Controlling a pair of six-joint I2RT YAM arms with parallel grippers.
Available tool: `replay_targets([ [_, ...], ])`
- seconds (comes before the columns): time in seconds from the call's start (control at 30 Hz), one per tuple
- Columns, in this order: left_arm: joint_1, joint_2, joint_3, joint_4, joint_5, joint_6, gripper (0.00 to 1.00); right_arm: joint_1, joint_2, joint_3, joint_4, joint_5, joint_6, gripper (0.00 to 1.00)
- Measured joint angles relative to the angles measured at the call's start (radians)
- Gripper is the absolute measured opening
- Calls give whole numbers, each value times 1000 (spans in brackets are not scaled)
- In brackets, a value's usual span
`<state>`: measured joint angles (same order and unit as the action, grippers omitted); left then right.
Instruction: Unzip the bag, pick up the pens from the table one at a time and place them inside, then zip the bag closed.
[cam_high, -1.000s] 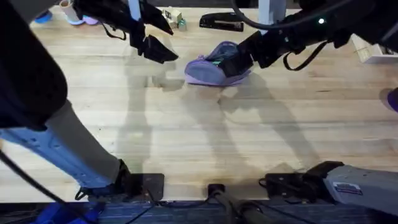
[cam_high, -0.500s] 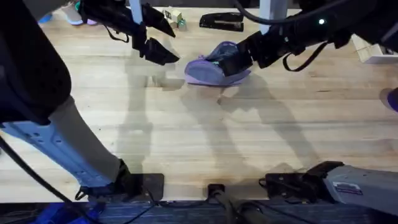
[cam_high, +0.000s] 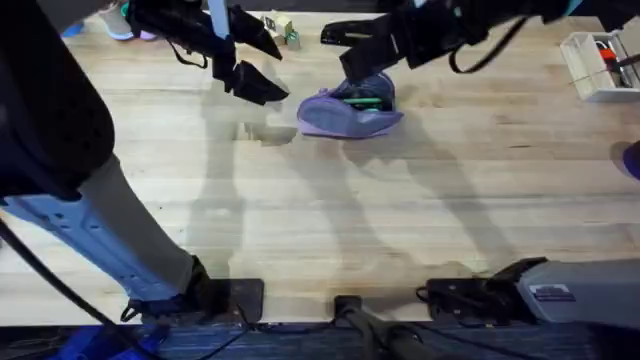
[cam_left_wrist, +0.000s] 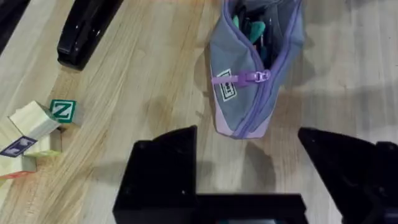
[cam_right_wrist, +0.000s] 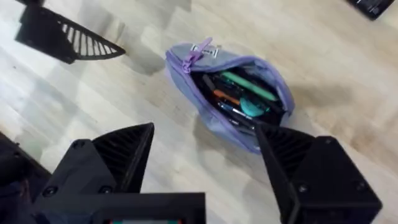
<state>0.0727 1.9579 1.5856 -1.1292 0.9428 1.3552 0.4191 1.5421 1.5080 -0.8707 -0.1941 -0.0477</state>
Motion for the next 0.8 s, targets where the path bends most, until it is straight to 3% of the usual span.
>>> replay_targets([
  [0.23,0,0,0,0,0,0,993,22,161,133,-27,-8,8,996],
  [0.8,0,0,0,0,0,0,993,85,283,152,84,-9,12,996],
])
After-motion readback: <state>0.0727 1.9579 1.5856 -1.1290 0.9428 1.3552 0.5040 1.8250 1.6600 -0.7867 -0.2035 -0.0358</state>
